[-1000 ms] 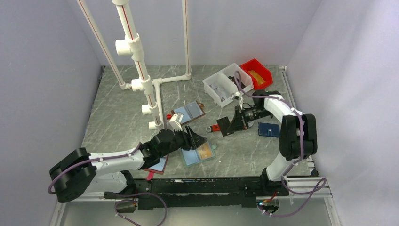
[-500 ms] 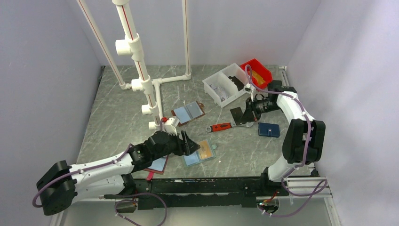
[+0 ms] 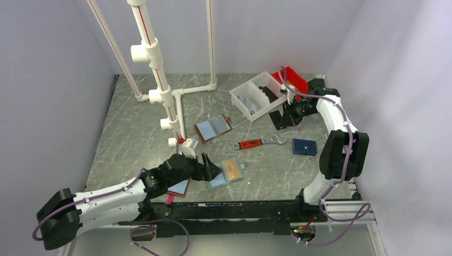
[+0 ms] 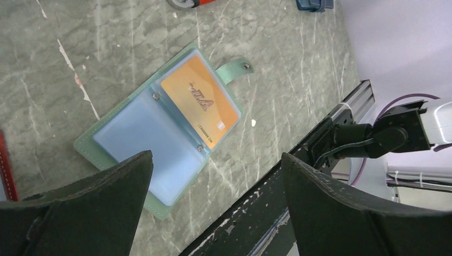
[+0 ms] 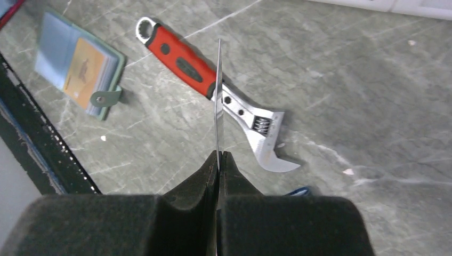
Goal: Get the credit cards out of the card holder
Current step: Place the credit card in the storage box.
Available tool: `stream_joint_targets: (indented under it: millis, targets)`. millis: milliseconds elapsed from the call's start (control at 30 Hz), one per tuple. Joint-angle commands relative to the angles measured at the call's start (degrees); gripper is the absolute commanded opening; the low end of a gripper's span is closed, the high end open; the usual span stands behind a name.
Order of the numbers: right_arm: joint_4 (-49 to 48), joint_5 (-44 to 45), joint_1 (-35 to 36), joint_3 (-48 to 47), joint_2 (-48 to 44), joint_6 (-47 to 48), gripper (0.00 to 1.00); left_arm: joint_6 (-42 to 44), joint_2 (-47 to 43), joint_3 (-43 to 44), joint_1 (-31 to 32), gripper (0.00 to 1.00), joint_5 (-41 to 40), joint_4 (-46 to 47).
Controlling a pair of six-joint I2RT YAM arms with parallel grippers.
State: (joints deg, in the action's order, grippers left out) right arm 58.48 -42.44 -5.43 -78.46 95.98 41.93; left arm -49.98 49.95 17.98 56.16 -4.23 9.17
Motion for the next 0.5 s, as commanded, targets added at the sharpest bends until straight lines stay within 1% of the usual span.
stream_joint_targets:
  millis: [0,100,300,467]
  targets:
    - [-1.6,3.2,-0.9,-5.0,2.1,-1.2,0.00,3.4,-0.1,-0.7,-0.1,0.97,0.1,3.8]
    - [-2.2,4.0,-1.2,-7.6,4.1,-2.0,0.00,5.5,0.7,-1.0,-0.1,0.99,1.2,4.8]
    - [-2.0,5.7,-1.3,-14.6,10.4,-3.8,0.00,8.0,3.5,-3.0,-0.1,0.99,3.7,11.4]
    - [-5.5,7.8,-1.4,-18.9,14.0,-4.7,0.00,8.6,4.4,-4.1,-0.1,0.99,5.0,13.2]
